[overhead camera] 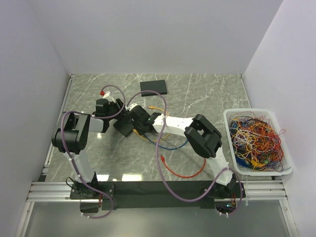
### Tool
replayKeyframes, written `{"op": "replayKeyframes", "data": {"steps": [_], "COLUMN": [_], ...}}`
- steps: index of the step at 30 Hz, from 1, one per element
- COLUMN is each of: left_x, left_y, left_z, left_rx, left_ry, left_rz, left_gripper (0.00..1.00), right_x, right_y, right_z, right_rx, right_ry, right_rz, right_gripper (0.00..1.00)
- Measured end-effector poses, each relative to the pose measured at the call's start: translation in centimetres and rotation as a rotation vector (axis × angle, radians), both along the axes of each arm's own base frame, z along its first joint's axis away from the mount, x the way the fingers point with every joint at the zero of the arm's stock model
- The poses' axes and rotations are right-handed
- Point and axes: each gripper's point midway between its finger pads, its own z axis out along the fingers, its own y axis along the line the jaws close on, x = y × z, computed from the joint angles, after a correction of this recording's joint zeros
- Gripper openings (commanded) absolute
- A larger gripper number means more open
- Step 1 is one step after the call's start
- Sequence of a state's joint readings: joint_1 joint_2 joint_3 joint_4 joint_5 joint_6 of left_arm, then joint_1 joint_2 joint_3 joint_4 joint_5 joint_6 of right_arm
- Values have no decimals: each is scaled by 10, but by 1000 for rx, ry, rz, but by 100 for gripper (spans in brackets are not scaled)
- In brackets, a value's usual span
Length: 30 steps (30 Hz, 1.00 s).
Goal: Insert the plug into the switch port
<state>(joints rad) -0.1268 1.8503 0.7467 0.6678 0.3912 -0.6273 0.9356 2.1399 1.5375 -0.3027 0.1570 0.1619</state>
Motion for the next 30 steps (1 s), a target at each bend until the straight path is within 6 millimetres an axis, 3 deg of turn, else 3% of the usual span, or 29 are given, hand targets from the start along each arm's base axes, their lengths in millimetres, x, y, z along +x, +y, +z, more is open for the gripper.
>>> {"op": "replayKeyframes", "data": {"steps": [17, 30], "left_x": [1, 1], "left_y": [-6, -7], "left_z": [0, 0], "left_rx": [39, 41], "left_ry": [-21, -31], "left_rz": [-9, -6], "left_gripper": [50, 50], "right_x": [6, 9], "right_y": [-3, -5], "right_z": [12, 9], "right_rx": [-21, 33], "right_ry": [9, 84], "right_rz": [47, 29], "right_gripper": [0, 0]}}
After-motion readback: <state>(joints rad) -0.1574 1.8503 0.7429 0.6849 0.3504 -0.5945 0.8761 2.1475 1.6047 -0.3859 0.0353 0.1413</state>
